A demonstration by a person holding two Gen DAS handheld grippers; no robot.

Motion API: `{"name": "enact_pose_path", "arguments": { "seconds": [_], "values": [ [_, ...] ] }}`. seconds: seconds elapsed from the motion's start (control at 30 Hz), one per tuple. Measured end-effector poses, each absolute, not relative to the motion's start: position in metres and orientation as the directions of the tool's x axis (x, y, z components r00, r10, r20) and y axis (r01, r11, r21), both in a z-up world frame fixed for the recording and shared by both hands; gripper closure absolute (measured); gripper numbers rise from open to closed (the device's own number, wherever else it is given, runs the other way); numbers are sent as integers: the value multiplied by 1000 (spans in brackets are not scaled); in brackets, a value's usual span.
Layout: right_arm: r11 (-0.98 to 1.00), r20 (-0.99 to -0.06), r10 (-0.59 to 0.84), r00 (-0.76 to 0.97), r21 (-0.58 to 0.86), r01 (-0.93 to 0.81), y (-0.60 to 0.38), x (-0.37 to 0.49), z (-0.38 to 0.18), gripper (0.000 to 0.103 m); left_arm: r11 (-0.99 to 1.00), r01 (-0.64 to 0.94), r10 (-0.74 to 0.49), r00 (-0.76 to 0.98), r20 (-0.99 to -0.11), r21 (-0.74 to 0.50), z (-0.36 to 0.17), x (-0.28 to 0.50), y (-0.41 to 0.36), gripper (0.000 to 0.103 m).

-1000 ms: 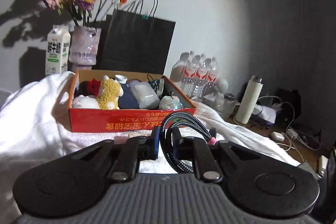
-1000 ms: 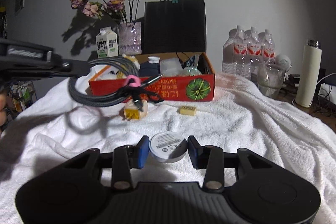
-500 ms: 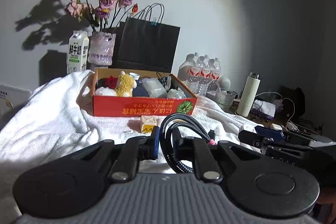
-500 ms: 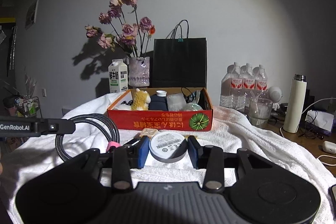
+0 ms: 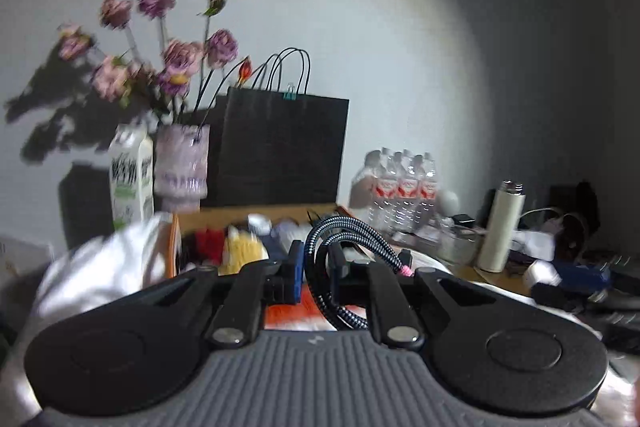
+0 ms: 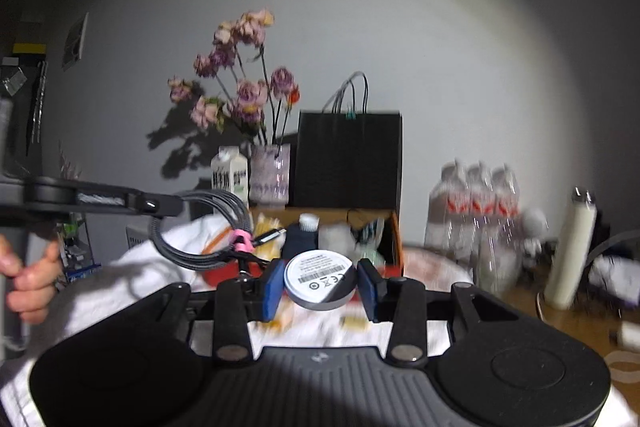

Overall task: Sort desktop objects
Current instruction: 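Carry the coiled cable and white puck into the box and open both tools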

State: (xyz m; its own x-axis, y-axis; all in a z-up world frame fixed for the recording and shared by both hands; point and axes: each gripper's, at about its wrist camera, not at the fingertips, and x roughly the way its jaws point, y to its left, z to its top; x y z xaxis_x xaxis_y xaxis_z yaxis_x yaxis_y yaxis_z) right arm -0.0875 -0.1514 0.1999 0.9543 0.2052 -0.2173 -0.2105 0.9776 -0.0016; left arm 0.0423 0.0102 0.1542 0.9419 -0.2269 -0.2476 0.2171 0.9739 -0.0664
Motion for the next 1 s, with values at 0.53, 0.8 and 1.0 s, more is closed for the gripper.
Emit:
{"name": "enact_pose_path", "arguments": {
  "seconds": [0.53, 0.8, 1.0],
  "values": [
    [978, -581, 207, 787, 124, -166, -169, 245, 200, 65, 924, 368, -285, 846, -450, 108, 80, 248, -19, 89],
    [992, -698, 99, 709, 13, -126, -148, 310, 166, 64, 943, 328, -267, 843, -467, 53, 82, 264, -2, 57],
    [996, -685, 76, 725, 24, -82, -152, 315, 175, 56, 981, 190, -189, 881, -434, -43, 121, 269, 17, 19]
  ]
}}
